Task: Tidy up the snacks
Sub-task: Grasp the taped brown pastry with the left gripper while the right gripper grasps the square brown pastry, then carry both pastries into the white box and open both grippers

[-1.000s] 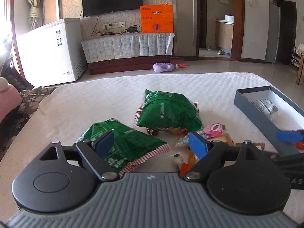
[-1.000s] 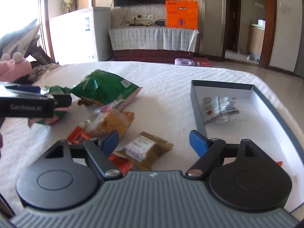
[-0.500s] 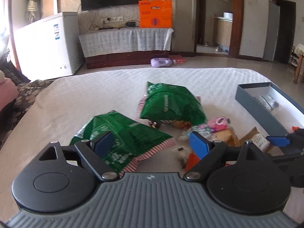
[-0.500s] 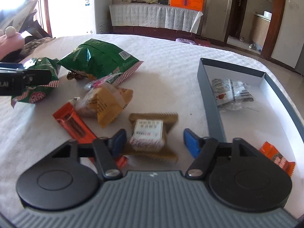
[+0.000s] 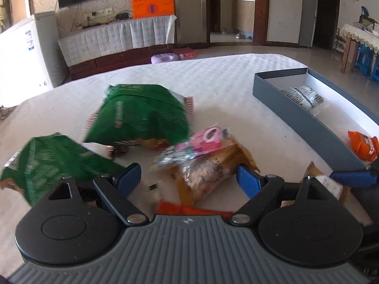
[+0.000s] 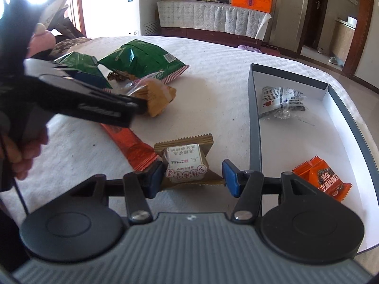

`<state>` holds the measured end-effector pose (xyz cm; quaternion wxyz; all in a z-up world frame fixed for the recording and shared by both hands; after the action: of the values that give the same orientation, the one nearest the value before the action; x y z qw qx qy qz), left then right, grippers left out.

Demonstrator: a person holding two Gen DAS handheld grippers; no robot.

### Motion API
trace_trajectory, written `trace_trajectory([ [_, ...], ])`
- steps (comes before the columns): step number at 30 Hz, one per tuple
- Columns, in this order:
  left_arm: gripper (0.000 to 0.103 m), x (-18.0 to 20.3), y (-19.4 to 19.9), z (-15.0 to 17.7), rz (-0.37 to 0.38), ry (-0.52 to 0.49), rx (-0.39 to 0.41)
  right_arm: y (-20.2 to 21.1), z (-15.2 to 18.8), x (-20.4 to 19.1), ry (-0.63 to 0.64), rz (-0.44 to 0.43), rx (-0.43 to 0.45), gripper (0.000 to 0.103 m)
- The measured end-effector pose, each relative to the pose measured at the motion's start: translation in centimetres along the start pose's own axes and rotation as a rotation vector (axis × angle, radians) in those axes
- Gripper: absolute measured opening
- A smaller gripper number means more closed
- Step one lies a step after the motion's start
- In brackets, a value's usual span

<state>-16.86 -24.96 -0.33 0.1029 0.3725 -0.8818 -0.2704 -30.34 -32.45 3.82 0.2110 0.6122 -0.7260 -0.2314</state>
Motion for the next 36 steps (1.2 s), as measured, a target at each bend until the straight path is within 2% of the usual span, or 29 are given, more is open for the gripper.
trace_trajectory([
  [5, 0.090, 2.3, -2.8, -0.1, 0.004, -0.010, -0.029, 0.1, 0.2, -0.1, 0.023, -0.005, -0.002, 0.057],
  [7, 0.088, 2.3, -3.2, -0.2, 0.015, 0.019, -0.025, 0.1, 0.2, -0.1, 0.036, -0.005, -0.003, 0.057],
  [8, 0.082, 2.2, -3.2, -0.3, 0.019, 0.034, -0.019, 0.1, 0.2, -0.1, 0.042, -0.004, -0.004, 0.057],
  [10, 0.061, 2.1, -3.0, -0.4, 0.041, 0.033, 0.002, 0.2, 0.2, -0.2, 0.039, -0.004, -0.003, 0.057],
  [11, 0.045, 1.9, -2.8, -0.4, 0.047, 0.037, 0.006, 0.3, 0.2, -0.2, 0.030, -0.006, -0.001, 0.057],
  [17, 0.042, -0.3, -0.8, 0.0, 0.055, 0.101, 0.000, 1.1, -0.3, 0.4, -0.013, 0.011, 0.034, 0.057],
  [22, 0.042, -1.8, 2.0, 0.1, 0.058, 0.155, 0.028, 1.8, -0.9, 0.0, -0.026, 0.012, 0.066, 0.057],
  [26, 0.042, -2.5, 4.4, -0.2, 0.063, 0.192, 0.081, 2.2, -1.3, -0.5, -0.017, 0.010, 0.080, 0.057],
  [36, 0.042, -1.3, 8.0, -1.7, 0.061, 0.149, 0.147, 4.1, -2.2, -1.0, -0.026, 0.015, 0.133, 0.057],
])
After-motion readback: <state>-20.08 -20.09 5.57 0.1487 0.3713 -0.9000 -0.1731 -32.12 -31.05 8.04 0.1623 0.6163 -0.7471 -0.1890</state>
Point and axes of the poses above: each gripper's, at about its wrist camera, not at the fingertips, and y roughly against the way its jaws point, x to its right, z to its underside, the point moved 4 cm from there along -y, roughly the way its jaws point, and after that the axes turned 7 degrees about x, right-handed, at the moved point
